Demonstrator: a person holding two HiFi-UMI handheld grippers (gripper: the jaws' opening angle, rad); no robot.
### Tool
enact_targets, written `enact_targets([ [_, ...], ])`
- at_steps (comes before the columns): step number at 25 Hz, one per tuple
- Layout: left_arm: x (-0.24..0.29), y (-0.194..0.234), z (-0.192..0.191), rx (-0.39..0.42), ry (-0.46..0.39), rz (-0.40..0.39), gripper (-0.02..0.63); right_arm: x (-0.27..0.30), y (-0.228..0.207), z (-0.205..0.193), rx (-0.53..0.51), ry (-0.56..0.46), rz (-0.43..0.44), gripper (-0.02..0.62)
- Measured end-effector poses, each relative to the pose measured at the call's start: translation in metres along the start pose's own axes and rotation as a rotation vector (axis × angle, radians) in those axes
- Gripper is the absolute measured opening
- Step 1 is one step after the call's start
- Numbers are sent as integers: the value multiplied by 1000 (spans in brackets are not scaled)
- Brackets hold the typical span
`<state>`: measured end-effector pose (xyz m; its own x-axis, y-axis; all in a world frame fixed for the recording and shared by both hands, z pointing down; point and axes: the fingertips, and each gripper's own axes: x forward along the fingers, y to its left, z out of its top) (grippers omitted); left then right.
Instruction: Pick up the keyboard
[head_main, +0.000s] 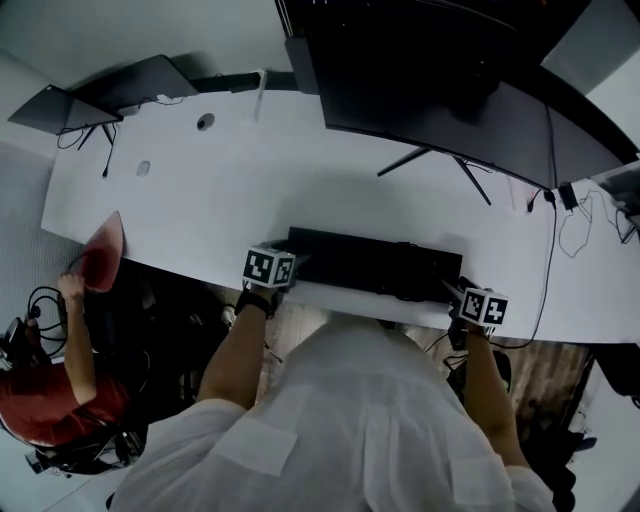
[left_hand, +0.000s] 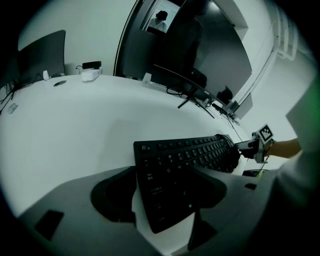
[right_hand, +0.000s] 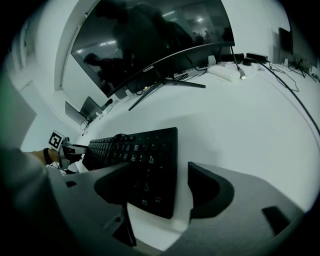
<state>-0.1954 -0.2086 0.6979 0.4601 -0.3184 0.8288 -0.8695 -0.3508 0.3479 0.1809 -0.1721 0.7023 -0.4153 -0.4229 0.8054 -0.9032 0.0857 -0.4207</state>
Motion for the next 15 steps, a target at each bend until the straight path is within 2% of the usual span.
enact_targets([
  [15, 0, 0, 0, -29, 4, -21, 273, 10, 19, 4, 2, -5, 42, 366],
])
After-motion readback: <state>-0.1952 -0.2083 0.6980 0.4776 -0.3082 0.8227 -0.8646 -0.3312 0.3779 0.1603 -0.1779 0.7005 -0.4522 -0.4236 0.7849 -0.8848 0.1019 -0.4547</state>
